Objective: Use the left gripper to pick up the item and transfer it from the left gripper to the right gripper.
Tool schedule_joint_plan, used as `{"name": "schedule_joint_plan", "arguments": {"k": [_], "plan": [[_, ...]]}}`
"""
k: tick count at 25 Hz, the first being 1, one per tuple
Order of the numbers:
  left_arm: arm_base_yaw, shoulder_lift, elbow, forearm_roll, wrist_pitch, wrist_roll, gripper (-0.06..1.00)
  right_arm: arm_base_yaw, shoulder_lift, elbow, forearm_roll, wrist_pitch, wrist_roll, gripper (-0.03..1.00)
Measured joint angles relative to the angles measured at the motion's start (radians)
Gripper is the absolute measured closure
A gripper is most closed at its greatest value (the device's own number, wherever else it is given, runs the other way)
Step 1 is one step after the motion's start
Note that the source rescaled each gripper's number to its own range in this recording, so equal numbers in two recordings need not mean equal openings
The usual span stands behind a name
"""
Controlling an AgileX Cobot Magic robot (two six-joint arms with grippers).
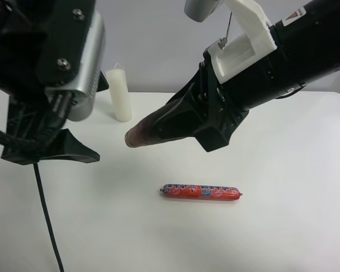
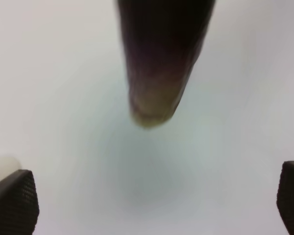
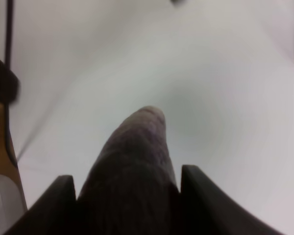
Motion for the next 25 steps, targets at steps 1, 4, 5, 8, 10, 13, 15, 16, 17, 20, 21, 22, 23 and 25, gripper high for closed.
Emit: {"name": "schedule_joint_plan", "arguments": {"k": [1, 4, 5, 8, 10, 13, 15, 16, 17, 20, 21, 22, 23, 25], "plan": [[0.0, -0.022, 0.0, 0.004, 0.009, -0.03, -0.05, 0.0, 0.0, 0.0, 0.0, 0.0, 0.0, 0.96], [0.0, -0.088, 0.0, 0.018, 0.051, -0.099, -0.05, 0.0, 0.0, 0.0, -0.003, 0.0, 0.0, 0.96], [0.0, -0.109, 0.0, 0.022, 0.075, -0.122, -0.05, 0.0, 0.0, 0.0, -0.008, 0.0, 0.0, 0.96], [0.0, -0.168, 0.0, 0.032, 0.168, -0.184, -0.05, 0.0, 0.0, 0.0, -0.013, -0.001, 0.0, 0.96], [0.0, -0.211, 0.005, 0.033, 0.229, -0.219, -0.05, 0.0, 0.0, 0.0, -0.013, -0.001, 0.0, 0.96], [0.0, -0.282, 0.042, 0.035, 0.276, -0.262, -0.05, 0.0, 0.0, 0.0, -0.014, -0.001, 0.0, 0.96], [0.0, -0.335, 0.087, 0.035, 0.285, -0.298, -0.05, 0.0, 0.0, 0.0, -0.016, -0.001, 0.0, 0.96], [0.0, -0.367, 0.113, 0.035, 0.286, -0.319, -0.05, 0.0, 0.0, 0.0, -0.016, -0.001, 0.0, 0.96], [0.0, -0.4, 0.137, 0.035, 0.286, -0.339, -0.05, 0.0, 0.0, 0.0, -0.016, -0.001, 0.0, 0.96], [0.0, -0.497, 0.222, 0.036, 0.288, -0.394, -0.05, 0.0, 0.0, 0.0, -0.016, -0.001, 0.0, 0.96], [0.0, -0.533, 0.251, 0.037, 0.29, -0.416, -0.05, 0.0, 0.0, 0.0, -0.016, -0.001, 0.0, 0.96], [0.0, -0.562, 0.28, 0.037, 0.292, -0.435, -0.05, 0.0, 0.0, 0.0, -0.016, -0.001, 0.0, 0.96], [0.0, -0.597, 0.308, 0.037, 0.292, -0.461, -0.05, 0.0, 0.0, 0.0, -0.016, -0.001, 0.0, 0.96], [0.0, -0.66, 0.356, 0.037, 0.293, -0.505, -0.05, 0.0, 0.0, 0.0, -0.016, -0.001, 0.0, 0.96]]}}
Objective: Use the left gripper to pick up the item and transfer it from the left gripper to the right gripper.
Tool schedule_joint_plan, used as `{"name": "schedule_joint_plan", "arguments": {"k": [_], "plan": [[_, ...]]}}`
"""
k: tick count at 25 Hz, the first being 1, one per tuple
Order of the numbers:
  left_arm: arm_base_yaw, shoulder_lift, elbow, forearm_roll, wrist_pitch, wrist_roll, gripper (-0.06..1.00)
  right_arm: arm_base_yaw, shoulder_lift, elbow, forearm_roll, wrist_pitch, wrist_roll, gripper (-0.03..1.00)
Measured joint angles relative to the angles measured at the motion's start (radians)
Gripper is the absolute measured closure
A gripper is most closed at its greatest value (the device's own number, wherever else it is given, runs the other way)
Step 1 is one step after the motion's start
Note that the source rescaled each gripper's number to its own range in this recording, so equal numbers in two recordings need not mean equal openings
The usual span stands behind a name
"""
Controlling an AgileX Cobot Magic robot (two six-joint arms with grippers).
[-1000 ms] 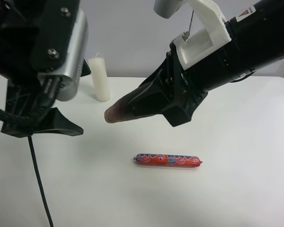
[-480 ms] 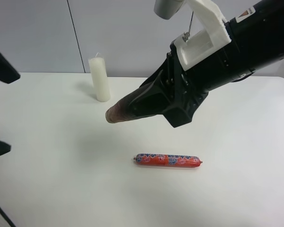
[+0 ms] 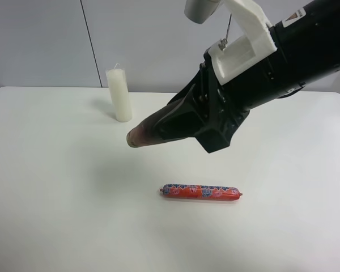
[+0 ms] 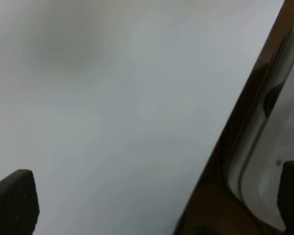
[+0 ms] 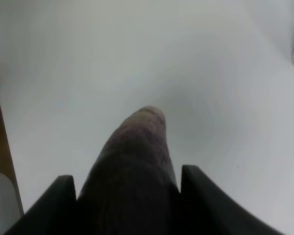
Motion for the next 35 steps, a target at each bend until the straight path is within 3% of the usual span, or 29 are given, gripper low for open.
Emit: {"name": "schedule_joint_plan", "arguments": {"k": [14, 23, 35], "plan": [[0.0, -0.432, 0.212, 0.0, -0.099, -0.199, -0.05, 0.0, 0.0, 0.0, 0.0, -0.016, 0.0, 0.96], [0.0, -0.506, 0.245, 0.033, -0.155, -0.353, -0.05, 0.0, 0.0, 0.0, 0.0, -0.031, 0.0, 0.96], [0.021, -0.506, 0.245, 0.044, -0.156, -0.36, -0.05, 0.0, 0.0, 0.0, -0.004, -0.055, 0.0, 0.96]]}}
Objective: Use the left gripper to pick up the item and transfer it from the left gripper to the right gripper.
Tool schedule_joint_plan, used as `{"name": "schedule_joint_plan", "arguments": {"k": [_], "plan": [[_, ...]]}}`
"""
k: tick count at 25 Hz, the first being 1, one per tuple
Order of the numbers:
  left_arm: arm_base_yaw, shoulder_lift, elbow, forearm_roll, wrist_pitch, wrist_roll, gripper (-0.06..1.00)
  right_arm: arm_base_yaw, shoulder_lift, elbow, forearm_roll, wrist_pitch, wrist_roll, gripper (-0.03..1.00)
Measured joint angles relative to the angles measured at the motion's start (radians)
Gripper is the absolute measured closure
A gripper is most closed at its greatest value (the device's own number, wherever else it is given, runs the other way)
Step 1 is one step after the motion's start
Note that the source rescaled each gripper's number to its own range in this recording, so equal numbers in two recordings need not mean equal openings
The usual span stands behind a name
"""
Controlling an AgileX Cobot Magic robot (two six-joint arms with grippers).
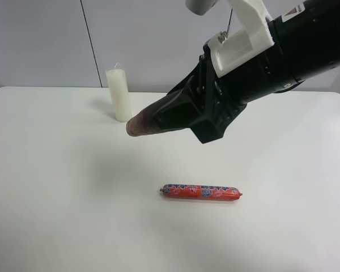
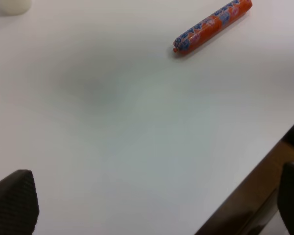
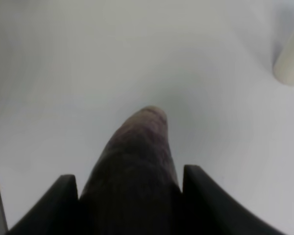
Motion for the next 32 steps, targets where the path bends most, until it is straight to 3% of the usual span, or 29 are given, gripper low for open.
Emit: {"name": "schedule_joint_plan", "arguments": {"k": [3, 7, 13, 17, 21, 26, 32], "plan": [[0.069, 0.0, 0.0, 0.0, 0.0, 0.0, -0.05, 0.0, 0.0, 0.0, -0.027, 0.0, 0.011, 0.96], [0.222, 0.0, 0.0, -0.005, 0.0, 0.0, -0.05, 0.0, 0.0, 0.0, -0.115, 0.0, 0.127, 0.96], [0.509, -0.001, 0.0, 0.0, 0.0, 0.0, -0.05, 0.0, 0.0, 0.0, -0.439, 0.001, 0.43, 0.96], [0.645, -0.05, 0.0, 0.0, -0.001, 0.0, -0.05, -0.032, 0.0, 0.0, -0.65, 0.002, 0.63, 0.96], [0.727, -0.08, 0.0, 0.0, -0.001, 0.0, -0.05, -0.156, 0.0, 0.0, -0.716, 0.002, 0.705, 0.96], [0.757, -0.081, 0.0, -0.005, -0.001, 0.0, -0.05, -0.313, 0.036, 0.0, -0.724, -0.005, 0.707, 0.96], [0.757, -0.081, 0.0, -0.005, -0.001, 0.0, -0.06, -0.353, 0.149, 0.0, -0.762, -0.14, 0.707, 0.96]]}}
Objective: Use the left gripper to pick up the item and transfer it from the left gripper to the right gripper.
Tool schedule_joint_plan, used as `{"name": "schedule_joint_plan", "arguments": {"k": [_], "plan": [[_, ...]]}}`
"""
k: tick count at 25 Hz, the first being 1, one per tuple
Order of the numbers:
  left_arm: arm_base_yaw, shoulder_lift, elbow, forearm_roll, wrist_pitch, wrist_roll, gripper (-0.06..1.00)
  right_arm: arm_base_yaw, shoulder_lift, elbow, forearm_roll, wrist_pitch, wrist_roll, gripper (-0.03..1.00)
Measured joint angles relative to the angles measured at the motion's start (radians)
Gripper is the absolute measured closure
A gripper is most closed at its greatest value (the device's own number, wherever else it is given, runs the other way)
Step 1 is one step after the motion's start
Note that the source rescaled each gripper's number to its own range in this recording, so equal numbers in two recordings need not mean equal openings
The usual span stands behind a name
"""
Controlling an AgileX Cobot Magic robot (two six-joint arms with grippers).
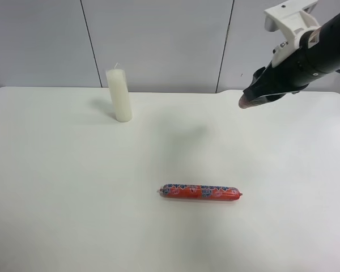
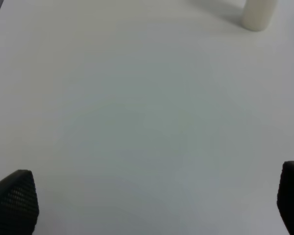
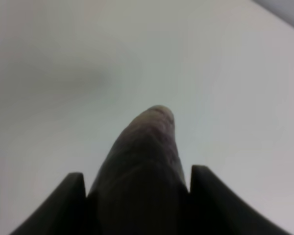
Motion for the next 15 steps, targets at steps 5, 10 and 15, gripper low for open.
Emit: {"name": "schedule_joint_plan", "arguments": {"k": [5, 10, 15], "plan": [[0.0, 0.0, 0.0, 0.0, 0.0, 0.0, -0.06, -0.001, 0.133, 0.0, -0.048, -0.173, 0.0, 0.96], [0.0, 0.0, 0.0, 0.0, 0.0, 0.0, -0.06, -0.001, 0.269, 0.0, -0.068, -0.314, 0.0, 0.96], [0.0, 0.0, 0.0, 0.0, 0.0, 0.0, -0.06, -0.001, 0.358, 0.0, -0.07, -0.415, 0.0, 0.96]]}}
